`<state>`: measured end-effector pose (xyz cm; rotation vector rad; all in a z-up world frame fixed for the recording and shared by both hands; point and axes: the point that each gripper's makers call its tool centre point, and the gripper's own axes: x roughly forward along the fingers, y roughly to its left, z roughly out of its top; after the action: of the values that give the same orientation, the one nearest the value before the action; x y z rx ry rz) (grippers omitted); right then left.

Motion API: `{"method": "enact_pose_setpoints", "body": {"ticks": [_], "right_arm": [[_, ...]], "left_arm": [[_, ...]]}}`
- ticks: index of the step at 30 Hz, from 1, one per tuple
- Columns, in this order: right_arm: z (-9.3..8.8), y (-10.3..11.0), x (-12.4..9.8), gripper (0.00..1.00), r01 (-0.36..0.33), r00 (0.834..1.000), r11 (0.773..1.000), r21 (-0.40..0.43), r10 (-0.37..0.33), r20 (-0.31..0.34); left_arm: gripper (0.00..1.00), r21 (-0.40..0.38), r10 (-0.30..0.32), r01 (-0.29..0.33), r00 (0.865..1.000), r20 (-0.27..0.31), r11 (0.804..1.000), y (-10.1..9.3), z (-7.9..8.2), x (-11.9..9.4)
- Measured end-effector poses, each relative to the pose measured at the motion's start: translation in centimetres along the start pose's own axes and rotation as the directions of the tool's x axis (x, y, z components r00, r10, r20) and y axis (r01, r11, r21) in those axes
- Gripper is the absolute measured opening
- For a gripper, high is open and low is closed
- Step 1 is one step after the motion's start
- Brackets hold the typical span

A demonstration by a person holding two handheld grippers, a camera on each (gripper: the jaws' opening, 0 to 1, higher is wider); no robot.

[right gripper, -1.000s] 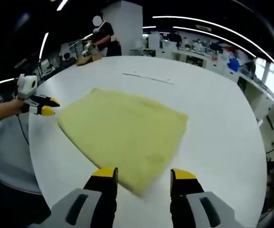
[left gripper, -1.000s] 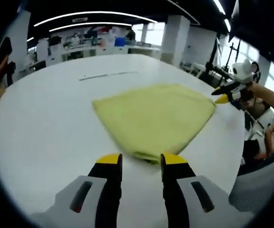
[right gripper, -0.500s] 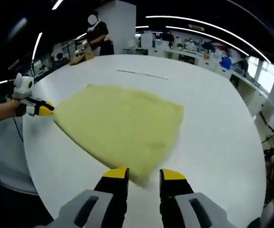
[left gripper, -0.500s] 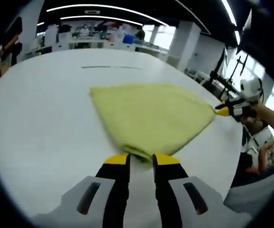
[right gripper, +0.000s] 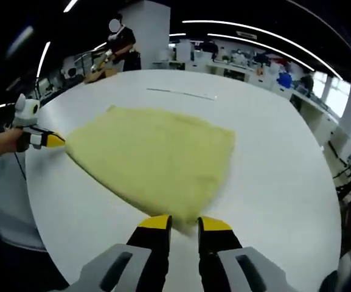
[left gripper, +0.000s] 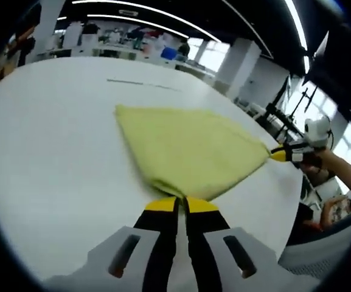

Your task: Fold the garment on the visible template until the final outline fits inside the template.

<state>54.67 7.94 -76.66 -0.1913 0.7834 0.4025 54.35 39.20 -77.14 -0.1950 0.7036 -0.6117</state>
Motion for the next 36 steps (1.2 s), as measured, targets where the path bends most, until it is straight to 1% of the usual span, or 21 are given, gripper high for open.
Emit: {"method": "enact_pose_setpoints", "body": {"ticks": [3,5,15,20,25,29,36], "right_arm": [[-0.1,0.0,0.0,0.12,0.004,1.000,1.000,0.006,-0.004,-0.002],[-0.3,-0.1,0.1,0.12,0.008,1.000,1.000,0.008,-0.008,-0.005],[-0.6,-0.5,0.6,0.09,0.029,1.000,0.997,0.073,-0.030,0.002],[-0.7,-0.5,0.6,0.07,0.051,0.999,0.995,0.089,-0.051,0.000],[-0.8,-0.7,0.2,0.05,0.089,0.996,0.989,0.121,-0.090,0.003],[-0.9,-0.9,0.4,0.04,0.103,0.995,0.982,0.160,-0.104,-0.003],[-0.8,-1.1,0.1,0.01,0.131,0.991,0.974,0.186,-0.132,-0.007]], "left_arm": [[0.02,-0.045,-0.007,0.008,1.000,0.016,0.999,0.0,0.1,0.0],[0.01,-0.053,-0.010,0.011,1.000,0.020,0.999,0.0,0.1,0.1],[0.00,-0.087,-0.024,0.025,1.000,0.014,0.996,0.0,-0.1,0.4],[0.00,-0.082,-0.022,0.023,1.000,0.012,0.996,0.0,-0.1,0.4],[0.00,-0.051,-0.020,0.020,1.000,0.008,0.998,-0.1,0.0,0.4],[0.00,-0.046,-0.020,0.021,1.000,0.005,0.999,-0.2,0.1,0.3],[0.00,-0.027,-0.010,0.010,1.000,0.000,1.000,-0.1,0.2,0.2]]}}
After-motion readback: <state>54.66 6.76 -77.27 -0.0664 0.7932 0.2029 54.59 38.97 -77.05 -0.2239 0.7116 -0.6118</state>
